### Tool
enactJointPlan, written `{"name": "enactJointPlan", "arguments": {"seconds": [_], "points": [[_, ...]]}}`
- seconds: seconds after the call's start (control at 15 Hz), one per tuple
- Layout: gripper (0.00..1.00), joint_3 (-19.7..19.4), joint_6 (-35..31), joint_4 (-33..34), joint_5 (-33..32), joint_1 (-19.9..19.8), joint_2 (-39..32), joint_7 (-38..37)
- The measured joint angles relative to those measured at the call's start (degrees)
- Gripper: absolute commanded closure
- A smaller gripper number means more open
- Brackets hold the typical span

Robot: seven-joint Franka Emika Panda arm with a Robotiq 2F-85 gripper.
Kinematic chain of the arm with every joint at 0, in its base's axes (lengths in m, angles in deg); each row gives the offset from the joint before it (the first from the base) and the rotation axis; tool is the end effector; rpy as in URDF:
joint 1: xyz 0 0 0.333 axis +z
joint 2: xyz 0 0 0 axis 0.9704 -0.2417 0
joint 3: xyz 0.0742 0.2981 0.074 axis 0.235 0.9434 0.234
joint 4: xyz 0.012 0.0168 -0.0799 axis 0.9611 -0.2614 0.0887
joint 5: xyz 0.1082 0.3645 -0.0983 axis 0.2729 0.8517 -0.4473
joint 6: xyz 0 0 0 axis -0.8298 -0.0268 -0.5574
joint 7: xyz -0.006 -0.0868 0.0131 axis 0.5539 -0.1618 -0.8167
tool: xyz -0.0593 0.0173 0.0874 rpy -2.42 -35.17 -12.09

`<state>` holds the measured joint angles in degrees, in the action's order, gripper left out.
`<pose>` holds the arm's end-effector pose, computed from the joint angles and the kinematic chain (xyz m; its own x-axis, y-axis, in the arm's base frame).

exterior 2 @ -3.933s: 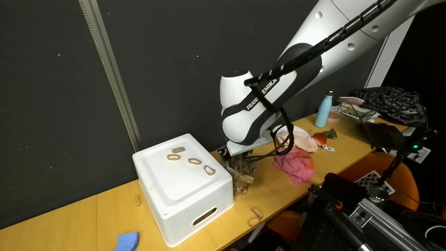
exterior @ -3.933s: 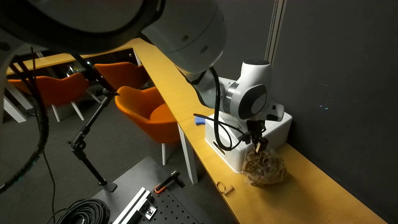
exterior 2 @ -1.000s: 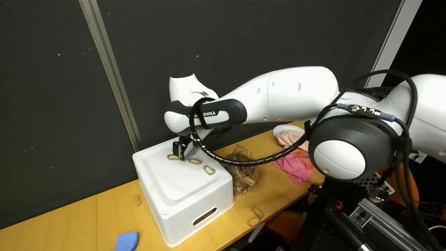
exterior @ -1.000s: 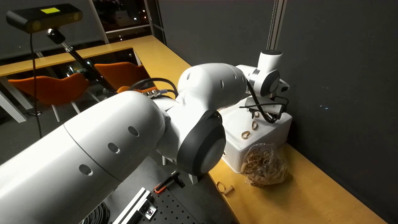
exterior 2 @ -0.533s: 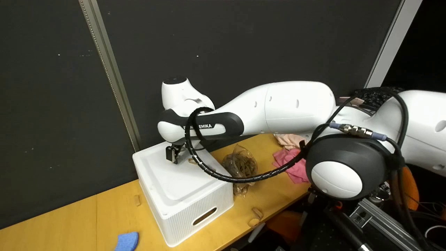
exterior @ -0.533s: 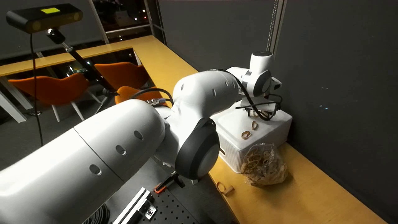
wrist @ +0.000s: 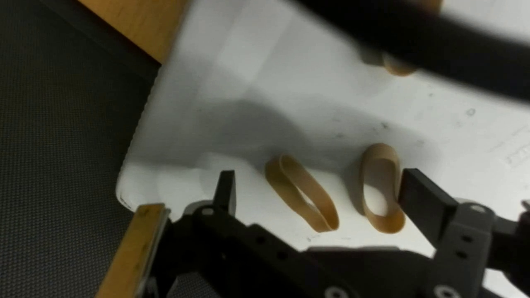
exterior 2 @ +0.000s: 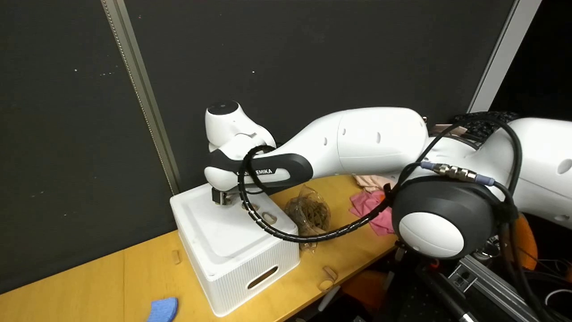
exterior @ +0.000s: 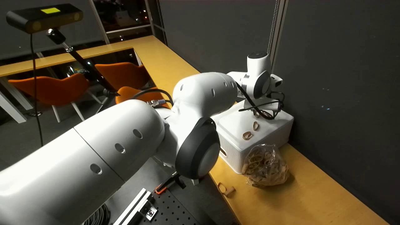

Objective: Put some rubber bands from the top of the storage container in the plastic.

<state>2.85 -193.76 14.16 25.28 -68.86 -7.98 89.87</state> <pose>0.8198 0.0871 0.1449 0.8931 0.3921 0.2206 0.3484 -0.9130 0.2123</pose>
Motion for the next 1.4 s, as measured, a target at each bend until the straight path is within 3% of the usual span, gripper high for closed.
{"name": "enactJointPlan", "arguments": {"seconds": [0.2,0.27,0.4,1.0,1.07,1.4], "points": [[0.01,-0.5,-0.2,0.0,-0.2,0.0,-0.1,0.0],[0.26,-0.6,-0.2,0.0,-0.2,0.0,-0.1,0.0],[0.29,-0.6,-0.2,0.0,-0.2,-0.1,-0.1,0.0],[0.95,-0.6,-0.5,0.1,-0.2,0.1,-0.2,0.0],[1.0,-0.6,-0.6,0.1,-0.2,0.1,-0.2,0.0],[1.0,-0.6,-1.0,0.1,-0.2,0.1,-0.2,0.0]]}}
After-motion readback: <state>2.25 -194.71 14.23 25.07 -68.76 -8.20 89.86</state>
